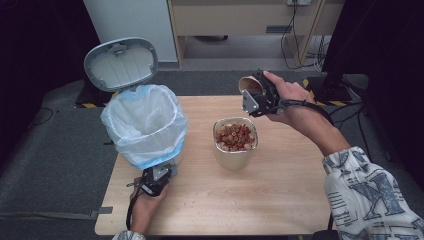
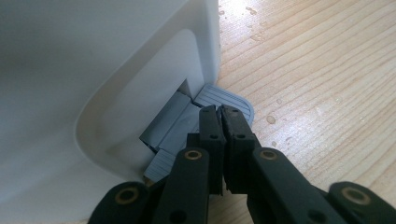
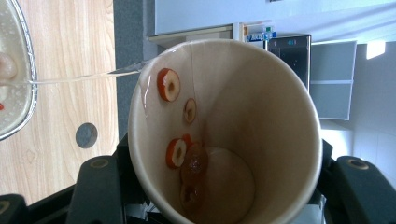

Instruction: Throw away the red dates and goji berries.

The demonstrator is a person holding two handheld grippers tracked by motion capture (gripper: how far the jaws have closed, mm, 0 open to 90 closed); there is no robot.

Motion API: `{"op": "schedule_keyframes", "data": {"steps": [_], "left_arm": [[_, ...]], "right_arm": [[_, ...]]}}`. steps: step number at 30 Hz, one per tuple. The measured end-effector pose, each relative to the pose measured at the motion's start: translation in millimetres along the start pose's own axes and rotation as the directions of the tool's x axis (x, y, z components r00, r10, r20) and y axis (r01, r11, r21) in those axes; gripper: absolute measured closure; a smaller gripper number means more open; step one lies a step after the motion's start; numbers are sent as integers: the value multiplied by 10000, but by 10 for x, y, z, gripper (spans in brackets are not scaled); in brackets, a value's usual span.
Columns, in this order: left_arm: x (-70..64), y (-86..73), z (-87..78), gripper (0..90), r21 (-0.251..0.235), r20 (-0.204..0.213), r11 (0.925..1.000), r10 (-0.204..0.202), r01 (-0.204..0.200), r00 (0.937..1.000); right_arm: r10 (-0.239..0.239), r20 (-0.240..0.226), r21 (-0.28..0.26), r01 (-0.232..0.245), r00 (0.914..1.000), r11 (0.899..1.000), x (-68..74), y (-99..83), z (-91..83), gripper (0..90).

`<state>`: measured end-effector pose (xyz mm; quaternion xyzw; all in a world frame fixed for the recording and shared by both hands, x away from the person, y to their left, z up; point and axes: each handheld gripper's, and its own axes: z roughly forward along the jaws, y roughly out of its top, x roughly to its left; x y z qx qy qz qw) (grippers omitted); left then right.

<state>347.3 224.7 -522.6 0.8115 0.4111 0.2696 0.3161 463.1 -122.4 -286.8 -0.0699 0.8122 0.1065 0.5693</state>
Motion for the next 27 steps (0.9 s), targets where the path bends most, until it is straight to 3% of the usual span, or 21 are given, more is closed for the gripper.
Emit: {"op": "schedule_keyframes", "data": {"steps": [17,23,27], "left_arm": [[1,0,0,869,-4,7,10000,4,-4,10000],[2,0,0,869,4,24,10000,-4,4,10000],[2,0,0,869,0,20,10000,5,-5,10000]], "right_arm": [[-642,193,74,641,9978,9979,-17,75,-32,381],[-440,212,229,435,9988,9988,-70,31,-16,381],[-820,253,162,816,9963,9965,-34,86,-39,380]]}}
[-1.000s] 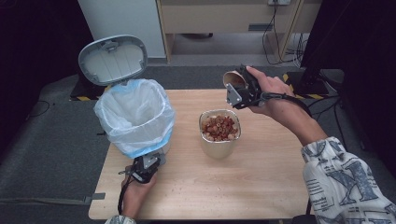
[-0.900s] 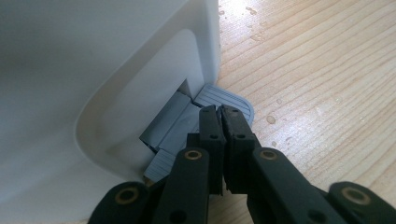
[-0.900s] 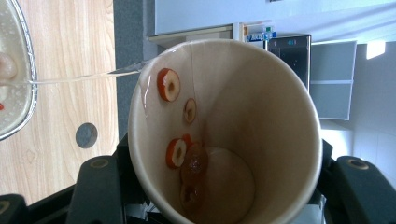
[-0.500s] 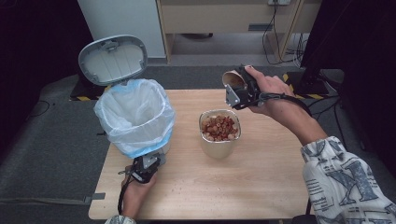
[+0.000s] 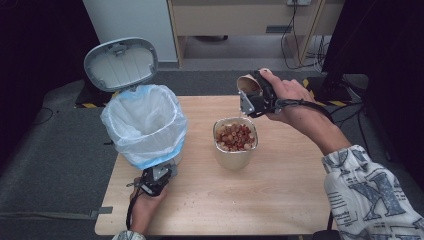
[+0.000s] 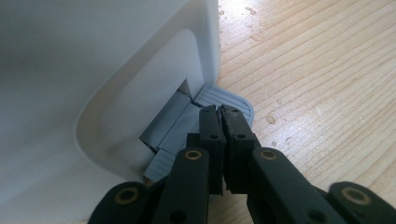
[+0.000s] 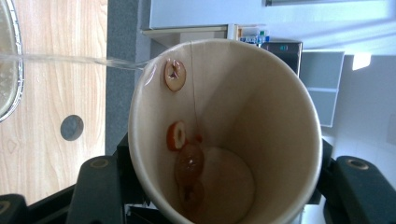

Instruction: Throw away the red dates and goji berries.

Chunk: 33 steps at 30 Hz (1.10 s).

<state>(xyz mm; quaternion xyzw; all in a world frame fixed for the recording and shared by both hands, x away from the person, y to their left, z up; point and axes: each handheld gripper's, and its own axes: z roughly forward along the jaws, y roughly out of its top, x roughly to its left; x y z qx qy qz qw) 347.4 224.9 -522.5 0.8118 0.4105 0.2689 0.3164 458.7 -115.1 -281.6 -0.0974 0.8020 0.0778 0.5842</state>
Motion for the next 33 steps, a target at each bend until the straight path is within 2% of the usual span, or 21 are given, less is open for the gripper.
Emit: {"op": "schedule_keyframes", "data": {"steps": [4,11,16,18,24,33], "left_arm": [[1,0,0,869,-4,14,10000,-8,8,10000],[2,0,-1,869,12,15,10000,-8,8,10000],[3,0,-1,869,10,25,10000,-8,8,10000],[4,0,-1,869,10,31,10000,-9,9,10000],[2,-1,-1,869,5,28,10000,-63,63,10000],[9,-1,-1,869,6,68,10000,-49,49,10000]], "right_arm": [[178,-23,-11,-178,9998,9998,-24,-9,13,380],[-6,-11,81,6,10000,10000,-15,-14,7,381],[-530,146,195,527,9985,9984,-22,25,-14,381],[-871,219,296,864,9960,9958,-20,36,-15,381],[-1429,334,483,1412,9892,9888,0,54,-14,384],[-1423,352,481,1406,9892,9889,-1,53,-15,385]]}}
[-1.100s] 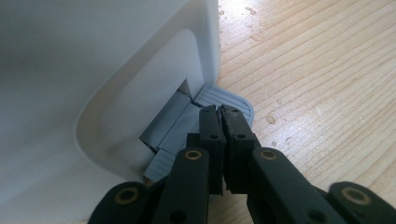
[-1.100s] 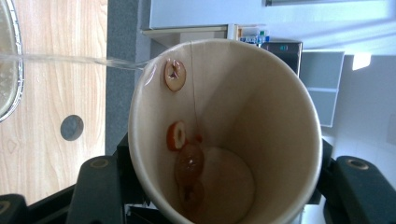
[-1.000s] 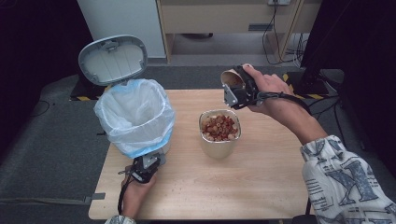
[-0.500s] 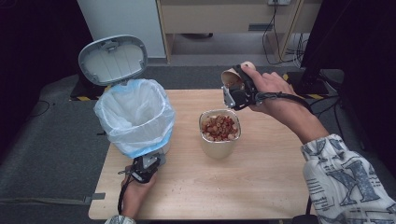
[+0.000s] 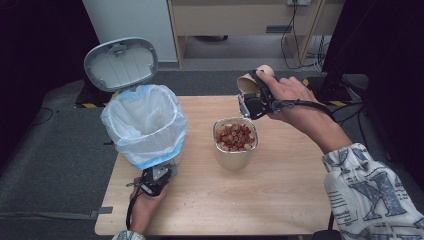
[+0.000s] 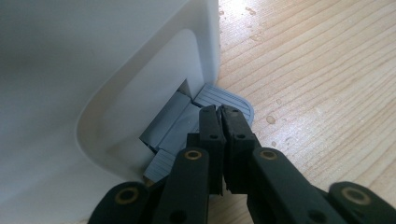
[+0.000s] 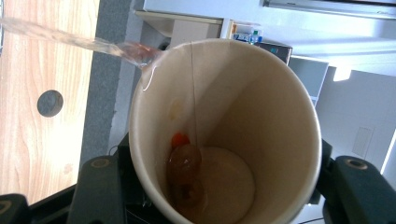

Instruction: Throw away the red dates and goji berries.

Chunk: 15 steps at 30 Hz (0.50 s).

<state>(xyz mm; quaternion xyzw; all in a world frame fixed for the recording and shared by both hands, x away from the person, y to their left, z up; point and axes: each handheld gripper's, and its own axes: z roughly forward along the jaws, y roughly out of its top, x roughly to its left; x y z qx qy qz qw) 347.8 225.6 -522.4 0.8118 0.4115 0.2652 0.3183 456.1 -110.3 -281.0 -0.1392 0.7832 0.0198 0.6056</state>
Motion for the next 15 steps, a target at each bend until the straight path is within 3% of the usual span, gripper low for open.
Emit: {"op": "schedule_keyframes", "data": {"steps": [8,10,11,13,15], "left_arm": [[-3,0,0,869,5,-25,10000,-4,4,10000],[-2,0,0,869,2,-16,10000,-1,1,10000],[-3,0,0,869,2,-28,10000,-5,5,10000],[-2,0,0,869,4,-14,10000,-2,2,10000],[-2,0,0,869,-1,-15,10000,0,0,10000]], "right_arm": [[-100,174,47,99,9998,9999,-28,-9,-29,385],[-541,302,161,537,9981,9984,2,1,-23,385],[-1015,372,320,1003,9941,9944,31,9,-16,386],[-1165,287,271,1158,9928,9929,69,18,1,385],[-943,192,272,937,9954,9952,79,16,5,385]]}}
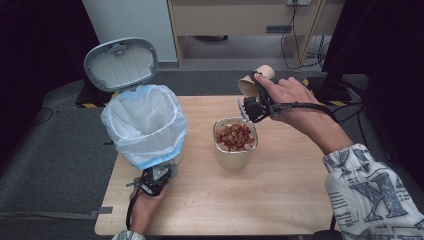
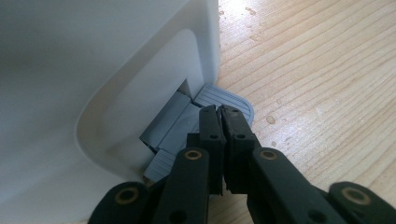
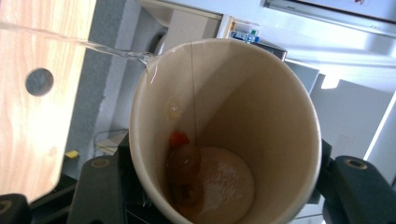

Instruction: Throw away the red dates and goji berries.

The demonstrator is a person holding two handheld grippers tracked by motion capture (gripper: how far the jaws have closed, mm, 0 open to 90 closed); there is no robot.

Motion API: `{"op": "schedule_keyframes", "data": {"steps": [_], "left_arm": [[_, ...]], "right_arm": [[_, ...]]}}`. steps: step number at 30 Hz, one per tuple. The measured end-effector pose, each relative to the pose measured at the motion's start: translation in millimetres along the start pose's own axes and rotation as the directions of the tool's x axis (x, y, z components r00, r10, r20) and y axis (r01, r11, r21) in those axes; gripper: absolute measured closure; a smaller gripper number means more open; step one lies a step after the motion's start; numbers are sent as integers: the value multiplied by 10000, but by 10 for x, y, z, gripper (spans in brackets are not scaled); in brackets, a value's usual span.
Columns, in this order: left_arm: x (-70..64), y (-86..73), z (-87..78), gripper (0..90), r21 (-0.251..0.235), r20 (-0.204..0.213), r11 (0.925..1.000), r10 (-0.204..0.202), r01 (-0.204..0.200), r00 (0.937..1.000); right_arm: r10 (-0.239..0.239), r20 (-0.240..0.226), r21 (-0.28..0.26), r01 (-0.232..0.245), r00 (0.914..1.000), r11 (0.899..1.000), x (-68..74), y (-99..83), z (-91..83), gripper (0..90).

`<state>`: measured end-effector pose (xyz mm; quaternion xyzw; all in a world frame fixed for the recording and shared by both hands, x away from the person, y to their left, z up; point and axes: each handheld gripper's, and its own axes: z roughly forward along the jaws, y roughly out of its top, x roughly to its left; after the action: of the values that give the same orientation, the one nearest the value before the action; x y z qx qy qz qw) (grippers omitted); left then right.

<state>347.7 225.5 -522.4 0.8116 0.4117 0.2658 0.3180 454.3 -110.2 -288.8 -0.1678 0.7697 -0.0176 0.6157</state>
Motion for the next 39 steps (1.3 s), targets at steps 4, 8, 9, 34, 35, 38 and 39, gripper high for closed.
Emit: {"op": "schedule_keyframes", "data": {"steps": [4,8,9,34,35,38,39], "left_arm": [[2,0,0,869,-1,13,10000,2,-2,10000],[0,0,0,869,2,6,10000,-3,3,10000],[0,0,0,869,1,2,10000,-4,4,10000],[-24,-10,-4,868,-43,-125,9990,-448,447,9989],[-23,-10,-4,868,-42,-118,9990,-455,454,9989],[-24,-10,-4,868,-42,-116,9990,-451,450,9989],[-23,-11,-4,868,-48,-104,9989,-461,460,9989]], "right_arm": [[284,-89,-66,-285,9996,9996,12,-13,12,386],[606,-171,-113,-608,9980,9981,-10,-38,8,385],[700,-172,-155,-703,9974,9974,-15,-46,8,385],[3137,-1432,-683,-3255,9387,9431,243,-99,117,385],[3230,-1496,-719,-3361,9345,9391,253,-102,122,385],[3473,-1617,-803,-3631,9237,9283,295,-111,137,386],[3570,-1620,-862,-3735,9200,9236,312,-111,136,387]]}}
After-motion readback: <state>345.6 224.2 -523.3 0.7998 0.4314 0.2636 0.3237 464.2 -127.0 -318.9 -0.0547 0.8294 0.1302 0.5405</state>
